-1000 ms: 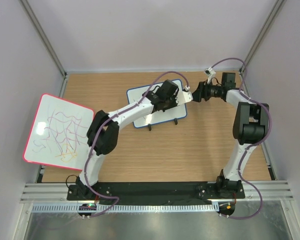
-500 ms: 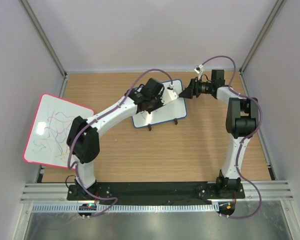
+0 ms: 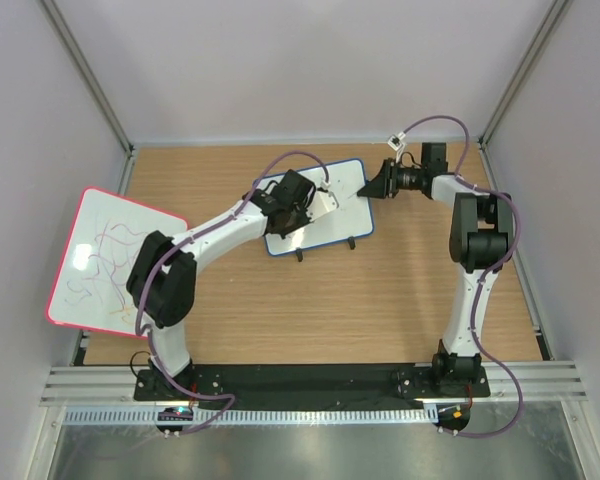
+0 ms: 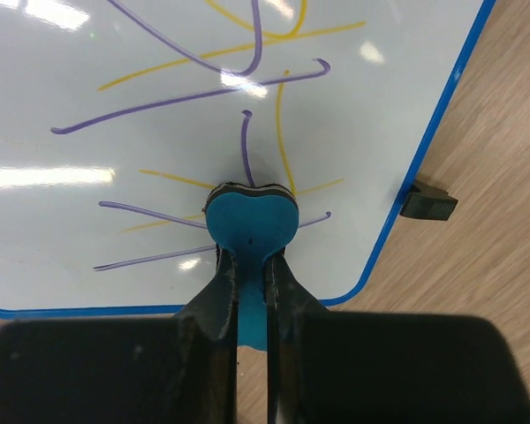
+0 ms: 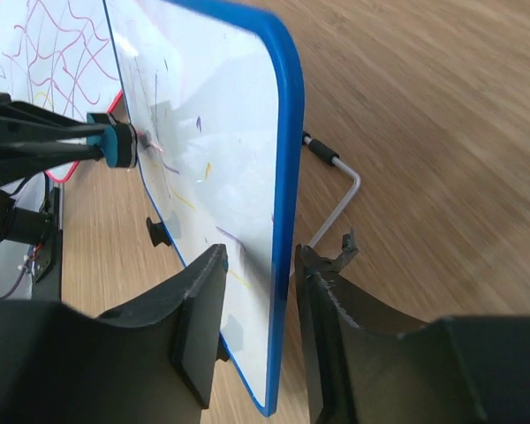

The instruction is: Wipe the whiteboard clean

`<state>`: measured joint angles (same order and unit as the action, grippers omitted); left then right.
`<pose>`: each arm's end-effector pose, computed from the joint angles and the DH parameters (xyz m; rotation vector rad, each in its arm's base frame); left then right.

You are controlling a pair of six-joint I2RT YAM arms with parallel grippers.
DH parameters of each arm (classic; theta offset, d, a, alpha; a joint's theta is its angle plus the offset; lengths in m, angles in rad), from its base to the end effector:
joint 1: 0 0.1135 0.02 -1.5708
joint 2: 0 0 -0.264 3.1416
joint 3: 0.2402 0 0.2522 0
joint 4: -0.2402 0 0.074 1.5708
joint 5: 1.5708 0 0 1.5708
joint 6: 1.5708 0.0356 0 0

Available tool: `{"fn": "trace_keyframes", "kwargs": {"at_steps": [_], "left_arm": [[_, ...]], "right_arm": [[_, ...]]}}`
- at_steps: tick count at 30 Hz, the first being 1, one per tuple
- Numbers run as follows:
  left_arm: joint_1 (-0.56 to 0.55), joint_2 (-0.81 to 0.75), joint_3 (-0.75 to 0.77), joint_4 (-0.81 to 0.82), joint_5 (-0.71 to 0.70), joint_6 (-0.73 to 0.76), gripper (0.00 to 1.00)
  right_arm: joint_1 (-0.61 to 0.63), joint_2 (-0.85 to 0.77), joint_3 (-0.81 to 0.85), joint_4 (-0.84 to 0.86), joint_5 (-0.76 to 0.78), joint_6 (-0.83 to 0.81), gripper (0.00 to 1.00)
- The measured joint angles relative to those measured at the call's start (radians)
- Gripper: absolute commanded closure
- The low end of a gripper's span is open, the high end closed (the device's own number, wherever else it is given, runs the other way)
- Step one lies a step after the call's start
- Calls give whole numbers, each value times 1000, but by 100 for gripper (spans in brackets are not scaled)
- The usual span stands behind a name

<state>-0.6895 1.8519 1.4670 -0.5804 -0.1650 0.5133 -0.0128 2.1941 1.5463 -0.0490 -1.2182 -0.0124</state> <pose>0.3161 -0.2531 0.2411 1.3730 2.1159 0.1384 0.4722 0.0274 0.1725 -0.6257 1.9216 1.3290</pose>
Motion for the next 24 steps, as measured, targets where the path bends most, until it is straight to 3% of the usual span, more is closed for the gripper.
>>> {"fn": "trace_keyframes", "kwargs": {"at_steps": [14, 24], "left_arm": [[0, 14, 140, -1, 25, -3, 100], [-39, 137, 310, -16, 64, -6, 100]], "right_arm": [[1, -61, -163, -49, -6, -77, 71], [6, -95, -206, -115, -8, -105, 83]]}}
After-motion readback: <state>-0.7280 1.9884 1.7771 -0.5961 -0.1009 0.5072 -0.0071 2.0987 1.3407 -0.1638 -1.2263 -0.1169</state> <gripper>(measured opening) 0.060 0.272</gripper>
